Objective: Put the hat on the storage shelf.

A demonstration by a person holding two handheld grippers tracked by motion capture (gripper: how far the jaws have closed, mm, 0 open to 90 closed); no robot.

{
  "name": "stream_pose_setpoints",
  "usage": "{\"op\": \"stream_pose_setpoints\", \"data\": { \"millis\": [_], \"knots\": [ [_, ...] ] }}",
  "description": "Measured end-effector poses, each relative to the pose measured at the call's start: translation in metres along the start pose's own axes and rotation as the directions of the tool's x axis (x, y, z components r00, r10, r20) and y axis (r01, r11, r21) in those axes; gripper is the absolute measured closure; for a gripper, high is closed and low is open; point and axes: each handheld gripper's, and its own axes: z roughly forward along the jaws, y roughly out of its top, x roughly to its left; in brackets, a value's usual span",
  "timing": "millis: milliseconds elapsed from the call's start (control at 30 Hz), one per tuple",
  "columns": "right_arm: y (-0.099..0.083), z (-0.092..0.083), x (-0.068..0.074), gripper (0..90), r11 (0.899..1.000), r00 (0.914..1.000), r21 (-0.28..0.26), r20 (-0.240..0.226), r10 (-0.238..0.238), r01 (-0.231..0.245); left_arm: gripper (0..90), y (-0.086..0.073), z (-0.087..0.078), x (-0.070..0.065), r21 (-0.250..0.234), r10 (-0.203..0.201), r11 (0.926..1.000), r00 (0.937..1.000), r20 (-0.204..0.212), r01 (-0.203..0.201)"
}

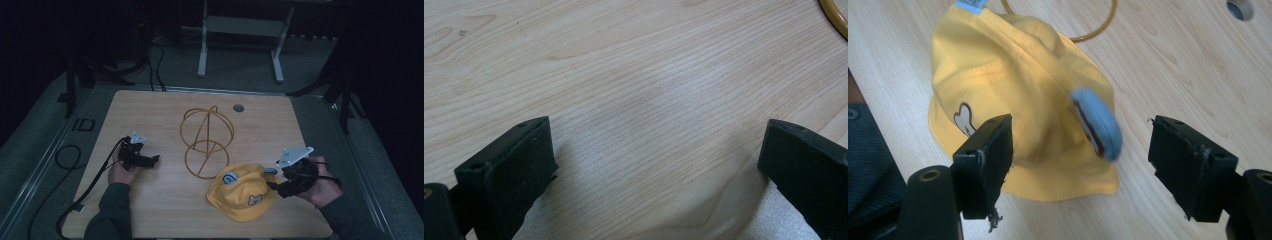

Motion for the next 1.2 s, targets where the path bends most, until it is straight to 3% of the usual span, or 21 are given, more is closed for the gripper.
{"op": "stream_pose_setpoints", "data": {
  "millis": [233,367,667,700,800,867,967,1067,1200],
  "knots": [
    [0.023,0.008,0.004,28.8,0.995,0.9953,0.020,-0.031,-0.092,0.093,1.5,0.000,0.000,0.000,0.000,0.000,1.0000,1.0000,0.000,0.000],
    [0.034,0.014,0.003,32.0,0.987,0.9871,0.044,-0.055,-0.150,0.153,1.5,0.000,0.000,0.000,0.000,0.000,1.0000,1.0000,0.000,0.000],
    [0.050,0.026,0.003,37.5,0.972,0.9717,0.084,-0.112,-0.208,0.218,1.5,0.000,0.000,0.000,-0.001,0.000,1.0000,1.0000,0.000,0.000],
    [0.053,0.032,0.003,37.8,0.965,0.9671,0.113,-0.121,-0.224,0.238,1.5,0.000,0.000,0.000,0.000,-0.001,1.0000,1.0000,0.000,0.001],
    [0.056,0.036,0.004,38.7,0.961,0.9644,0.128,-0.128,-0.231,0.247,1.5,0.000,0.000,0.000,0.000,-0.001,1.0000,1.0000,-0.001,0.001],
    [0.059,0.040,0.005,40.6,0.948,0.9548,0.150,-0.144,-0.260,0.281,1.5,0.000,0.000,0.000,0.000,-0.001,1.0000,1.0000,0.000,0.001],
    [0.062,0.041,0.003,43.5,0.941,0.9493,0.164,-0.159,-0.271,0.296,1.5,0.000,0.000,0.000,0.000,0.000,1.0000,1.0000,0.000,0.000],
    [0.063,0.042,0.003,44.6,0.940,0.9479,0.166,-0.167,-0.271,0.298,1.5,0.000,0.000,0.000,0.000,0.000,1.0000,1.0000,0.000,0.000],
    [0.069,0.049,0.005,47.8,0.918,0.9350,0.214,-0.201,-0.292,0.333,1.5,0.000,0.000,0.000,0.000,0.000,1.0000,1.0000,0.000,0.000]
  ]
}}
